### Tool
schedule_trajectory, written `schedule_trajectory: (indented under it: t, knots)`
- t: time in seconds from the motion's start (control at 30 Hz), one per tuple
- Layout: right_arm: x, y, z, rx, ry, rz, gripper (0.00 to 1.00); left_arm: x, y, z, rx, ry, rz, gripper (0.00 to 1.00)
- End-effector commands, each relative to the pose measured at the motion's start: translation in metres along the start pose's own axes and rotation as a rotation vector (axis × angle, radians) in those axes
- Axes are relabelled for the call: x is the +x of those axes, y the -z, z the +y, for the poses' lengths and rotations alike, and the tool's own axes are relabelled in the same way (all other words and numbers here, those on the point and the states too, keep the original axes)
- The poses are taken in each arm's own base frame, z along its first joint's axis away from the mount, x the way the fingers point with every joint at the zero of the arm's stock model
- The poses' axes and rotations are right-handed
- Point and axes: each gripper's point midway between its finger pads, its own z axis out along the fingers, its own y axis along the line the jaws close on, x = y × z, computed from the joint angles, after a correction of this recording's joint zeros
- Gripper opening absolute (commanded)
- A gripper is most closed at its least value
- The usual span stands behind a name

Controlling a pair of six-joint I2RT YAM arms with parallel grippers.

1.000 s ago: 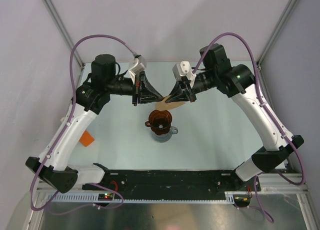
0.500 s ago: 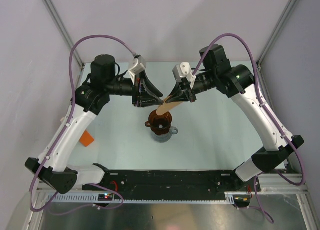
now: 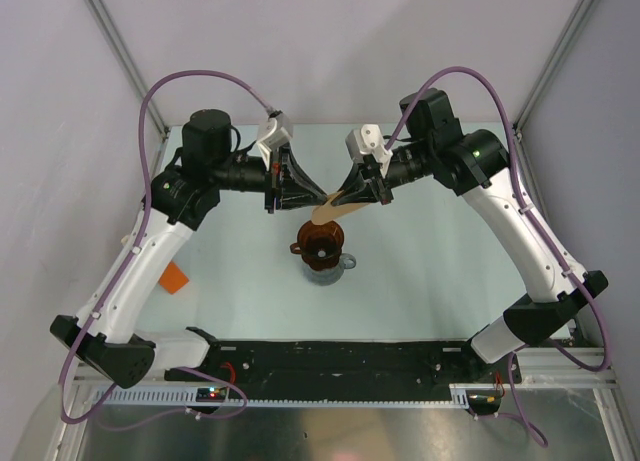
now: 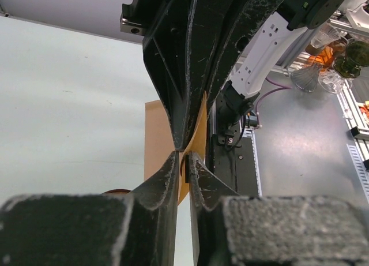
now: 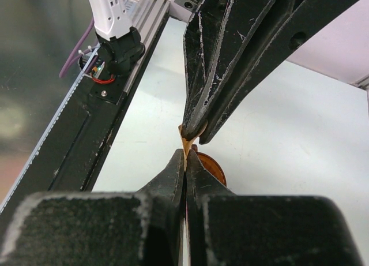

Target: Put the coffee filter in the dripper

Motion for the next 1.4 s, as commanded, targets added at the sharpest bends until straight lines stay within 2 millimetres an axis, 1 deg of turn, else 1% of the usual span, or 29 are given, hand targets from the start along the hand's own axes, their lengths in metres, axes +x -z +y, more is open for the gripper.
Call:
schedule_trajectory:
  t: [0.0, 0.03, 0.13, 0.27, 0.37, 0.43, 0.53, 0.67, 0.73, 0.8, 0.87, 0.9, 0.93, 0.97, 1.1, 1.17, 1.27, 1.37]
  knots:
    - [-0.018, 0.006, 0.000, 0.021, 0.055, -0.025, 0.00, -0.006, 0.000, -0.010, 0.045, -0.061, -0.015, 0.13]
    - [-0.017, 0.006, -0.001, 0.023, 0.053, -0.022, 0.00, -0.006, 0.001, -0.011, 0.052, -0.063, -0.015, 0.12]
    - [-0.015, 0.007, -0.002, 0.031, 0.047, -0.014, 0.00, -0.006, 0.001, -0.013, 0.061, -0.061, -0.015, 0.03]
    - [-0.014, 0.009, -0.003, 0.039, 0.032, -0.010, 0.01, -0.008, 0.001, -0.012, 0.058, -0.044, -0.016, 0.00]
    - [-0.011, 0.011, -0.002, 0.043, 0.008, -0.007, 0.20, -0.011, 0.005, -0.012, 0.046, -0.048, -0.024, 0.00]
    - [-0.007, 0.013, -0.003, 0.049, -0.006, -0.003, 0.29, -0.013, 0.007, -0.013, 0.037, -0.061, -0.029, 0.00]
    - [-0.001, 0.013, -0.002, 0.051, -0.014, 0.000, 0.37, -0.014, 0.008, -0.016, 0.046, -0.063, -0.032, 0.00]
    - [0.003, 0.011, -0.002, 0.051, -0.018, 0.003, 0.40, -0.016, 0.009, -0.017, 0.047, -0.064, -0.035, 0.00]
    - [0.007, 0.010, -0.002, 0.048, -0.027, 0.006, 0.39, -0.017, 0.009, -0.017, 0.046, -0.064, -0.037, 0.00]
    - [0.009, 0.010, -0.002, 0.046, -0.032, 0.007, 0.32, -0.019, 0.009, -0.016, 0.041, -0.066, -0.039, 0.00]
    - [0.010, 0.010, -0.002, 0.044, -0.032, 0.006, 0.18, -0.019, 0.009, -0.015, 0.033, -0.063, -0.040, 0.00]
    - [0.009, 0.011, -0.002, 0.044, -0.031, 0.004, 0.09, -0.019, 0.009, -0.012, 0.019, -0.062, -0.039, 0.00]
    - [0.007, 0.011, -0.003, 0.045, -0.029, 0.000, 0.04, -0.018, 0.009, -0.009, 0.005, -0.062, -0.037, 0.00]
    - [0.006, 0.011, -0.003, 0.044, -0.031, -0.005, 0.02, -0.017, 0.009, -0.006, -0.017, -0.066, -0.036, 0.00]
    - [0.000, 0.010, -0.002, 0.035, -0.040, -0.018, 0.00, -0.015, 0.009, 0.008, -0.104, -0.108, -0.030, 0.00]
    - [0.000, 0.010, -0.002, 0.029, -0.049, -0.018, 0.00, -0.016, 0.009, 0.011, -0.126, -0.120, -0.029, 0.00]
    - [-0.001, 0.008, -0.001, 0.020, -0.053, -0.022, 0.00, -0.017, 0.007, 0.011, -0.135, -0.155, -0.026, 0.00]
    - [-0.002, 0.006, -0.004, 0.019, -0.056, -0.024, 0.00, -0.014, 0.003, 0.005, -0.102, -0.158, -0.021, 0.00]
